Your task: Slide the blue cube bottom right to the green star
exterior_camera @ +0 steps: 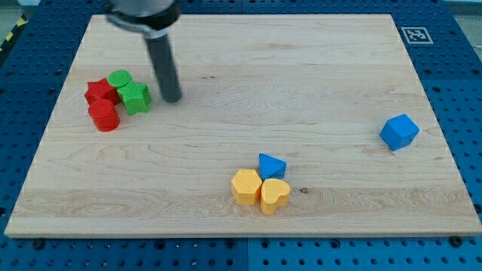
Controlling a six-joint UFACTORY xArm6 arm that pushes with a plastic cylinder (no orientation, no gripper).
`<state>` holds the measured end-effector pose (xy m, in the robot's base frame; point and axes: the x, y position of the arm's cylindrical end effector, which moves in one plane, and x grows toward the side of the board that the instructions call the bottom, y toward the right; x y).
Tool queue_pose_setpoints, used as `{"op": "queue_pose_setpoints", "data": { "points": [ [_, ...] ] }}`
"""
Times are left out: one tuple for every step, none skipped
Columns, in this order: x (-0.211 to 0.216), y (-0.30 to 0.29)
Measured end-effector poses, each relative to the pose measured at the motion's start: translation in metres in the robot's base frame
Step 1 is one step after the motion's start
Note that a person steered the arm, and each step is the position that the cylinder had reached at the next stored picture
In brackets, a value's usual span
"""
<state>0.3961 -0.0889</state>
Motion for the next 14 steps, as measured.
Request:
{"op": "queue_pose_setpoints", "data": {
  "points": [
    [-0.028,0.100],
    [-0.047,0.213],
    [-0.048,0.333],
    [-0.010,0.433],
    [0.037,0.431],
    [0.098,0.398],
    [0.111,0.386],
    [0.107,0.381],
    [0.103,0.348],
    [0.103,0.309],
    [0.101,0.290],
    [0.098,0.291],
    [0.089,0.304],
    [0.089,0.304]
  ]
}}
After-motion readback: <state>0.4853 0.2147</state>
